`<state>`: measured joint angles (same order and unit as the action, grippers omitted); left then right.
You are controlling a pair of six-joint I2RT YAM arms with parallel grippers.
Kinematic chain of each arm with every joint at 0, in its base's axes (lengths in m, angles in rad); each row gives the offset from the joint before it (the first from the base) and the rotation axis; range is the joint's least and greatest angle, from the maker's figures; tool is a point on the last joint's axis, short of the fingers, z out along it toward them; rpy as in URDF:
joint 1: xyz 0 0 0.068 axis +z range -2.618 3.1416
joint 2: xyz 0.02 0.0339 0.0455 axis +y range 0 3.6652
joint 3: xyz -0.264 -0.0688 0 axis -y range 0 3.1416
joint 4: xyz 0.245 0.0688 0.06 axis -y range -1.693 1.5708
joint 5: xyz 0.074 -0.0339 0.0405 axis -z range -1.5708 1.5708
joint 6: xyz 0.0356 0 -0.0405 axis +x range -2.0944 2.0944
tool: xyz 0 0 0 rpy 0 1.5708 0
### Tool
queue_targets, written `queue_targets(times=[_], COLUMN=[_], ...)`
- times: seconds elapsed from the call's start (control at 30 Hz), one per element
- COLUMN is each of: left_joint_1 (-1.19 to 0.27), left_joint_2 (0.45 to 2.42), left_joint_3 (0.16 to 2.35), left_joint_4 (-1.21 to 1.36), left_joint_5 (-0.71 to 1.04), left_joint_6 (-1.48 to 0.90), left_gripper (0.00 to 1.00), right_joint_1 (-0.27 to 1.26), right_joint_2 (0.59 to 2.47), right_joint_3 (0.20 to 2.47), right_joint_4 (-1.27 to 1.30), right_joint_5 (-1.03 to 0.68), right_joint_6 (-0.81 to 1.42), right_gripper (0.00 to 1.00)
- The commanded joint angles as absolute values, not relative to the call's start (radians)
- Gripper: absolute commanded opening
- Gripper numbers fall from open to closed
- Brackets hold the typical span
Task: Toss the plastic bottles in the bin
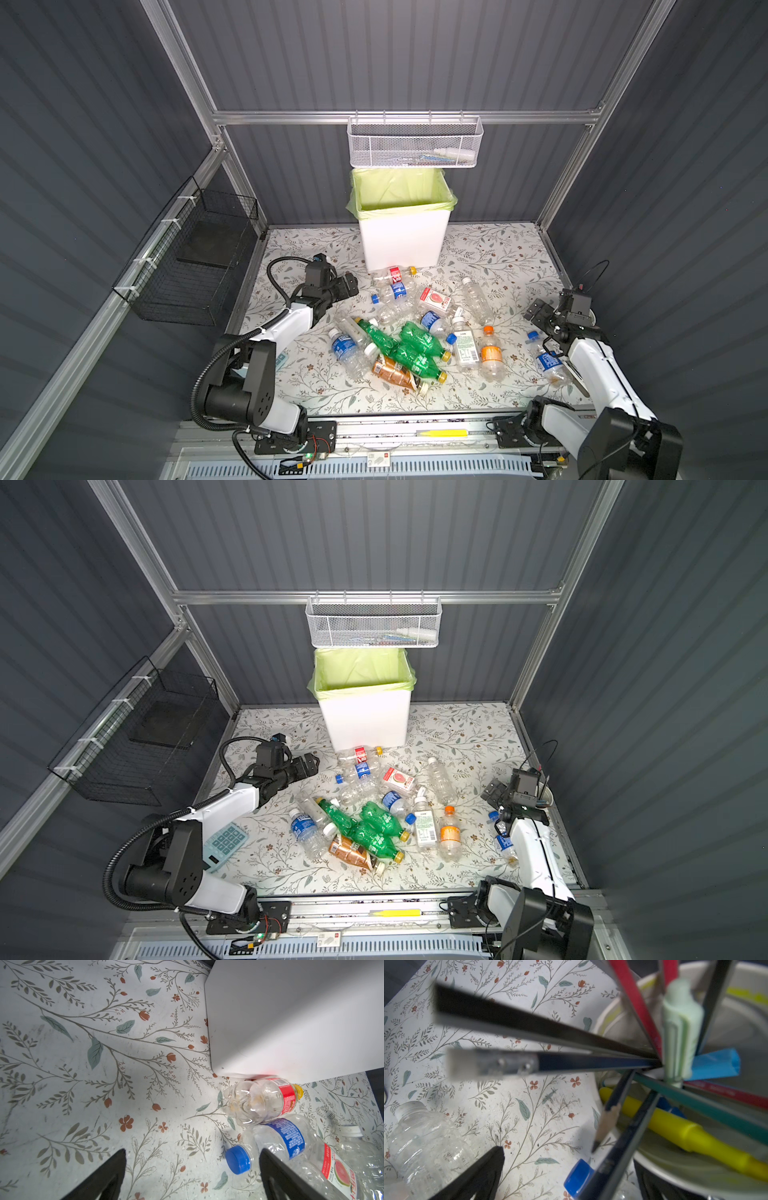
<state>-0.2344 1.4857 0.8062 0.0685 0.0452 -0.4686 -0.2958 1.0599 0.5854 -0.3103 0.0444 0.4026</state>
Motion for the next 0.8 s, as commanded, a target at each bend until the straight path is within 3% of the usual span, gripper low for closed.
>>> queue_targets(times=[0.0,0.2,0.77], left_joint_1=[-0.23,-0.23,-0.232], left_joint_2=[1.471,1.464,1.458], left_joint_3=[0.792,0.779,0.755], left_joint_4=[0.074,0.08,0.101], left_joint_5=[0.043,0.044,0.058], left_joint_6=[-0.479,-0.482,-0.502], left_gripper=[1.0,1.0,1.0], right_joint_1=[-0.301,-0.301,-0.18], right_joint_2=[1.075,1.023,0.871], right_joint_3=[0.626,0.611,0.515], right_joint_4=[-0.297,-0.363,-0.698], right_joint_5=[0.026,0.034,0.13], right_joint_6=[0.381,0.39,0.7], right_gripper=[0.99,0.99,0.99])
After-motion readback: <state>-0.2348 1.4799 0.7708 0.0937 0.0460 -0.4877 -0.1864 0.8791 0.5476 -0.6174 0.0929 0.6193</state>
